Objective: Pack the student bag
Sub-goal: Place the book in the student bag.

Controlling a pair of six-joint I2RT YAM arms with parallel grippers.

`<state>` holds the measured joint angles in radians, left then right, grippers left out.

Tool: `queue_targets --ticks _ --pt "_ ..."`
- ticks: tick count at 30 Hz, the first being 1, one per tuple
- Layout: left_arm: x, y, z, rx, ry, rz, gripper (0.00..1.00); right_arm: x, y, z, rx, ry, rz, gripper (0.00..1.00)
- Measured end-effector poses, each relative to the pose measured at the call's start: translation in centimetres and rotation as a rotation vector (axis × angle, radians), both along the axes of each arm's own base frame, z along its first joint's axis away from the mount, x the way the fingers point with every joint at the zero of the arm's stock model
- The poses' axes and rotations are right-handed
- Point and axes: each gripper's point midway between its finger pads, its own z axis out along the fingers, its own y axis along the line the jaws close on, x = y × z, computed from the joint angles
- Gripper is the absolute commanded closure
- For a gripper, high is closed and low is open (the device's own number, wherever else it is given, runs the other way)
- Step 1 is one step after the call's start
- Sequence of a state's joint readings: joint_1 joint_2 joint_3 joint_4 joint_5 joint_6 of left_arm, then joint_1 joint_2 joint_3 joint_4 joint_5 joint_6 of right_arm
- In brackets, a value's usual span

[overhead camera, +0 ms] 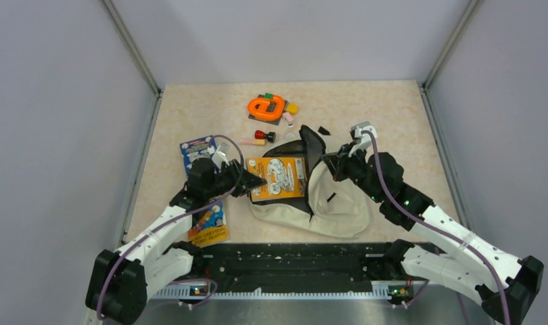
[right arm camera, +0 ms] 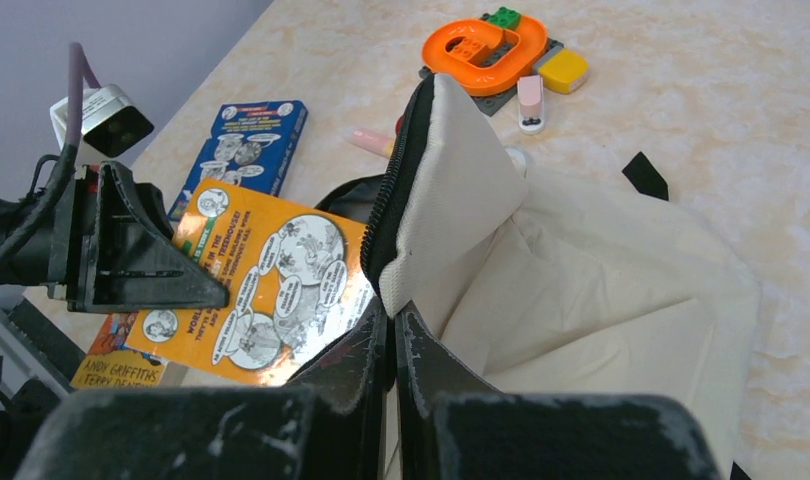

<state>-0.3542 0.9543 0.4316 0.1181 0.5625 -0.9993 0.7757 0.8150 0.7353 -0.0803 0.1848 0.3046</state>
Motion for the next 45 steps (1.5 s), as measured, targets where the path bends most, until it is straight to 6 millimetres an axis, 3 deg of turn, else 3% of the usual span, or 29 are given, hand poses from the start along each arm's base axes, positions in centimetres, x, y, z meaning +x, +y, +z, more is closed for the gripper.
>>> queue_targets --ticks 6,11,21,33,40,45 --pt "1.5 -1.5 -1.0 -0.003 0.019 -0.003 1.00 0.0 0.3 -0.3 0.020 0.025 -0.001 1.00" --pt "2.1 -4.3 -2.5 0.014 0.066 -0.068 1.00 0.0 0.4 -0.3 0.025 0.030 0.001 1.00" --pt "2.8 -9.5 -1.8 -0.083 0.052 -0.134 1.00 0.0 0.6 0.4 0.034 0.023 0.008 1.00" --pt "3.6 -13.9 -4.7 -0.115 0.084 -0.188 1.00 0.1 0.6 0.5 0.034 0.020 0.007 1.00" --pt "3.5 -15.0 -4.1 -0.139 0.054 -0.221 1.00 0.6 0.6 0.0 0.014 0.020 -0.011 1.00" --pt "3.6 -17.9 -4.2 -0.149 0.035 -0.276 1.00 0.8 0.7 0.3 0.017 0.006 -0.011 1.00"
